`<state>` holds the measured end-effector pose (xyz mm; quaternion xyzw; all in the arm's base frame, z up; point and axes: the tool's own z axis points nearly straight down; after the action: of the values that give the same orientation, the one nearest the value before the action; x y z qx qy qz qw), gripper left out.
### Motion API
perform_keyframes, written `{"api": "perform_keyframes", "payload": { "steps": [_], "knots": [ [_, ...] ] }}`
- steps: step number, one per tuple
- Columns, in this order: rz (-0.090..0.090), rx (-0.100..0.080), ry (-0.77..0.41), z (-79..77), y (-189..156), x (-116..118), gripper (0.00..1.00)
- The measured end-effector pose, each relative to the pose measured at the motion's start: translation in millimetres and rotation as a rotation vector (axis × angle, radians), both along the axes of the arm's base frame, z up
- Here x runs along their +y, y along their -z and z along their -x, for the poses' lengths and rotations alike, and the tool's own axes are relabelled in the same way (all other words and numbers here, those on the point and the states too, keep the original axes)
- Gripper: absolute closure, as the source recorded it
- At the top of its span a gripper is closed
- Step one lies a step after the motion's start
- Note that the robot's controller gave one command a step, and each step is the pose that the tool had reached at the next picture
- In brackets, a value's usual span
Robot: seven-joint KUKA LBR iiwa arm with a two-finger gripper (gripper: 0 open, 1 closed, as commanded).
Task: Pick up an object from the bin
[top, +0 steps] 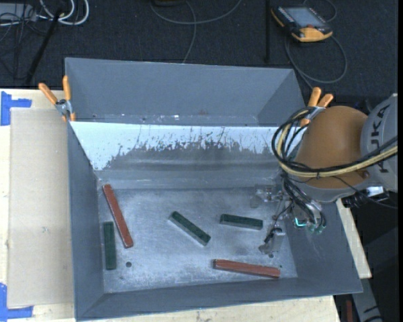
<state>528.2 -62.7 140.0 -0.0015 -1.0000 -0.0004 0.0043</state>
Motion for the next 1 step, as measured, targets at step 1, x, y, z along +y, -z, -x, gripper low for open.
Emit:
{"api": "perform_keyframes", "payload": {
  "steps": [1],
  "knots": [
    [0.000,-0.007,-0.132,-57.7,73.5,-28.5,0.00]
  ]
}}
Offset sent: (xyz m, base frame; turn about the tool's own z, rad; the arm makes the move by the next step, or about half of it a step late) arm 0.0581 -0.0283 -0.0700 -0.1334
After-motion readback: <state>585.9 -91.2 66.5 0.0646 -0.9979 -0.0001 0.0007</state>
